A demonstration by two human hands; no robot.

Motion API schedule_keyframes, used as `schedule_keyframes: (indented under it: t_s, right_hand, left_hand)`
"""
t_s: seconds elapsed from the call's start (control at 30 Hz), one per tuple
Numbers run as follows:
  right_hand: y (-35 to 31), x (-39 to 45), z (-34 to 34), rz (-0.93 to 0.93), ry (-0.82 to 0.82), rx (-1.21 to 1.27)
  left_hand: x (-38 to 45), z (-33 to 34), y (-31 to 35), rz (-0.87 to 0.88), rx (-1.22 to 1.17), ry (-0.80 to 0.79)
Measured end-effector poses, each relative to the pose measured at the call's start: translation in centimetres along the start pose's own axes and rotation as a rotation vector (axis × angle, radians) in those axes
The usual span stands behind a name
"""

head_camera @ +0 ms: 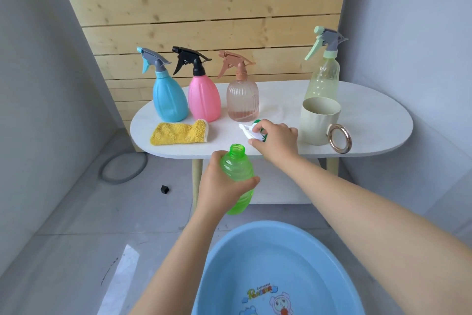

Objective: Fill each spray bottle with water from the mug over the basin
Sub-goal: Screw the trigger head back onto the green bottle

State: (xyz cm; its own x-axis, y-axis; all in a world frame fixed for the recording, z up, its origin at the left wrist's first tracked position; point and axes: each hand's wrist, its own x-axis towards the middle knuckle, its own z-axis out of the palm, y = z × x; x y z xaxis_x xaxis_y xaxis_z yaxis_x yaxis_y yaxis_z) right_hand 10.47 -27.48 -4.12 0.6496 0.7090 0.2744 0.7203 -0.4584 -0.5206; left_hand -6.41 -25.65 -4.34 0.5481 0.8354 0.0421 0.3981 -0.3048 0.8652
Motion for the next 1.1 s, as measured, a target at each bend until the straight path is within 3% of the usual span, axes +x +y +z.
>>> schedule_keyframes:
  t_s: [0.2,0.43,0.67,1.1]
  right_hand:
    - [-1.6,-3.8,-5.5,0.058,-0.032,0.579]
    - [-4.6,-8.0,-11.7,0.113,0.051,0.862]
    - [-4.7,-7.3,-14.0,0.384,0.012,1.184]
    - [-4.0,-7.1,-15.7,0.387,-0.101,1.157]
  left_hand:
    - [-0.9,-0.8,-0.8,0.017,0.021,0.007]
    - [-3.1,-0.5,-0.7,0.065,0.049,-0.020]
    - [-4.2,1.4,-3.0,0.075,0.085,-0.091]
    - [-4.8,2.7,-4.8,0.067,0.075,-0.121]
